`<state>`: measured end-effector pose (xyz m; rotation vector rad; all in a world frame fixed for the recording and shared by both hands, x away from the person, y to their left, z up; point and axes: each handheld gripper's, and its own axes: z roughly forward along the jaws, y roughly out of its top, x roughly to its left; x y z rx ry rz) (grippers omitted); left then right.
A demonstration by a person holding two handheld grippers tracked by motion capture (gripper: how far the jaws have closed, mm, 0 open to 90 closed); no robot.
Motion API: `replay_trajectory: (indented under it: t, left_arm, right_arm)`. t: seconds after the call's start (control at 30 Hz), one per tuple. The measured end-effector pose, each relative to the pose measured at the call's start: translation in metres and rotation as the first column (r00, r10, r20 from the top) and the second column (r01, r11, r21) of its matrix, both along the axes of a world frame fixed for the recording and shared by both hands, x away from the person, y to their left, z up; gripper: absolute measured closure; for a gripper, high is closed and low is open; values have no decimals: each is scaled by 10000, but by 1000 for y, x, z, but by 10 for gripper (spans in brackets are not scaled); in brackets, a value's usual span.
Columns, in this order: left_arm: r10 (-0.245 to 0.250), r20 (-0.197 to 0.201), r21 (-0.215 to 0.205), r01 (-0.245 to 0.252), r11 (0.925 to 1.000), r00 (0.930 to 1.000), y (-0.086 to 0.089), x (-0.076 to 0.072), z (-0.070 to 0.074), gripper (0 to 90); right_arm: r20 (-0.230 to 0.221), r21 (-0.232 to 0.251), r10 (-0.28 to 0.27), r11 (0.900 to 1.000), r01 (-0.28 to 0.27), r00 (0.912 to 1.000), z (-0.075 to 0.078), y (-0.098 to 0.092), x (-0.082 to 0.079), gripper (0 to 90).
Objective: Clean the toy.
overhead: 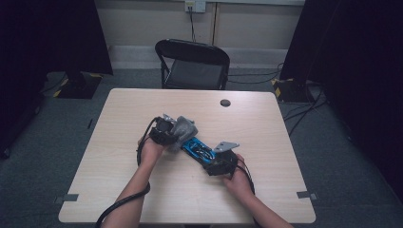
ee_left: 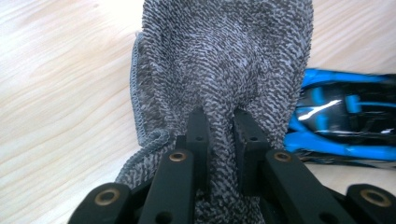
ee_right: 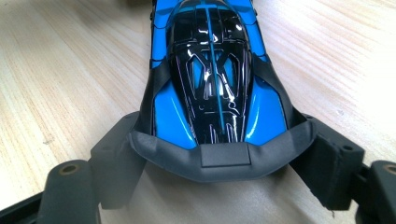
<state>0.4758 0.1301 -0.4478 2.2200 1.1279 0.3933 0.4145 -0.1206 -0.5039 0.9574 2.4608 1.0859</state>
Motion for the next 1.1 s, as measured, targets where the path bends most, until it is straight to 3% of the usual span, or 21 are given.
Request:
replay_trajectory:
  t: [0.27, 0.33, 0.4, 0.47, 0.57, 0.63, 0.83, 0.97, 1.1]
  left_arm:
    - [-760, 255, -491, 772, 9958, 9968, -10, -5, 11, 791]
    - [-933, 73, -951, 935, 9911, 9956, -12, -5, 14, 790]
    - [-1099, 166, -843, 1109, 9902, 9938, -15, -7, 17, 790]
    - [-1049, 202, -581, 1059, 9927, 9943, -19, -9, 19, 789]
    - [-842, -177, -1041, 819, 9912, 9963, -23, -10, 22, 790]
    - [-861, -51, -886, 854, 9924, 9963, -26, -12, 23, 788]
    - [-918, -412, -1605, 840, 9834, 9949, -32, -15, 22, 788]
    - [-1019, -425, -1873, 923, 9779, 9939, -36, -20, 26, 789]
    - [-1314, -618, -1639, 1198, 9792, 9894, -46, -29, 26, 790]
  right_arm:
    - [-10, 3, -4, 10000, 4, 10000, 0, 0, 0, 235]
    - [-12, 2, -5, 10000, 5, 10000, 0, 0, 0, 235]
    - [-11, 3, -6, 10000, 6, 10000, 0, 0, 0, 235]
    - [-12, 5, -8, 10000, 8, 10000, 0, 0, 0, 235]
    - [-16, 3, -10, 10000, 10, 10000, 0, 0, 0, 235]
    - [-12, 4, -9, 10000, 9, 10000, 0, 0, 0, 235]
    - [-14, 5, -4, 10000, 4, 10000, 0, 0, 0, 235]
    - [-12, 4, -8, 10000, 8, 10000, 0, 0, 0, 235]
    - [-17, 5, -5, 10000, 5, 10000, 0, 0, 0, 235]
